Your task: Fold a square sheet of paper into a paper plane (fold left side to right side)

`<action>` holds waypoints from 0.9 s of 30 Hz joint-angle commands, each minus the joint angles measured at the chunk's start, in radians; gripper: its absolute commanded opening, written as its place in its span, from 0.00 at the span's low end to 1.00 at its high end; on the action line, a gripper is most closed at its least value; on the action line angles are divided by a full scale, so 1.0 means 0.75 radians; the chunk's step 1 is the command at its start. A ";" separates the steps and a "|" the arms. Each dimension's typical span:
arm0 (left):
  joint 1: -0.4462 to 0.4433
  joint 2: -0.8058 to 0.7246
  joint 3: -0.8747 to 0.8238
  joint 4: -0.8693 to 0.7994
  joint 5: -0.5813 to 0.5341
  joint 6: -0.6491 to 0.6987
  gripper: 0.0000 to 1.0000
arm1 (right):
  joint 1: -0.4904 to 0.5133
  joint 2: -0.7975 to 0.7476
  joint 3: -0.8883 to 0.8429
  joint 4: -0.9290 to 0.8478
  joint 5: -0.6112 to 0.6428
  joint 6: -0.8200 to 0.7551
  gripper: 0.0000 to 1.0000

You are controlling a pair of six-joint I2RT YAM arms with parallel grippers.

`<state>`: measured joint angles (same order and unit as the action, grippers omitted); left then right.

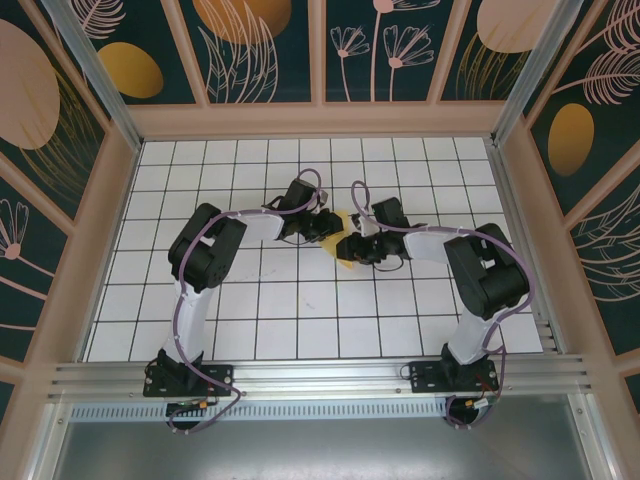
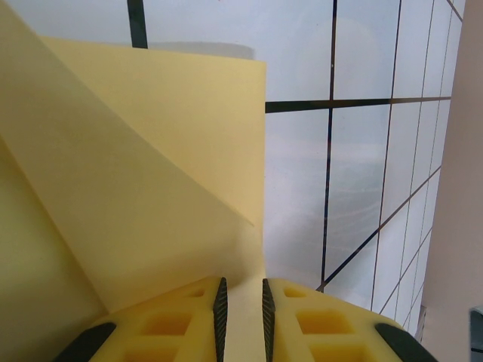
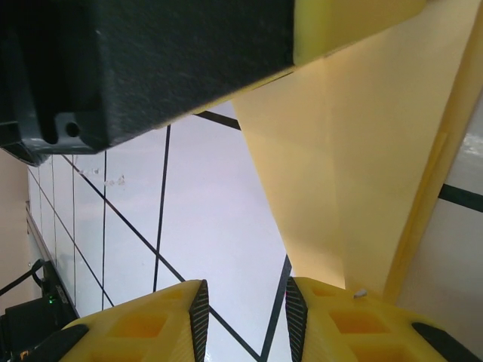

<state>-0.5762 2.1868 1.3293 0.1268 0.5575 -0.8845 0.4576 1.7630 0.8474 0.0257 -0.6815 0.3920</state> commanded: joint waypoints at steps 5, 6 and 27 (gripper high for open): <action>-0.022 0.055 -0.050 -0.142 -0.016 0.012 0.24 | 0.001 0.012 -0.043 -0.021 0.005 -0.023 0.36; -0.022 0.056 -0.050 -0.143 -0.016 0.013 0.24 | 0.002 0.015 -0.044 -0.026 0.008 -0.024 0.36; -0.022 0.052 -0.054 -0.137 -0.020 0.013 0.23 | -0.113 -0.080 -0.075 0.213 -0.159 0.087 0.38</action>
<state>-0.5762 2.1868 1.3293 0.1268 0.5571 -0.8848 0.3775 1.6859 0.7933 0.1268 -0.7418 0.4366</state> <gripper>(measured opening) 0.233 0.380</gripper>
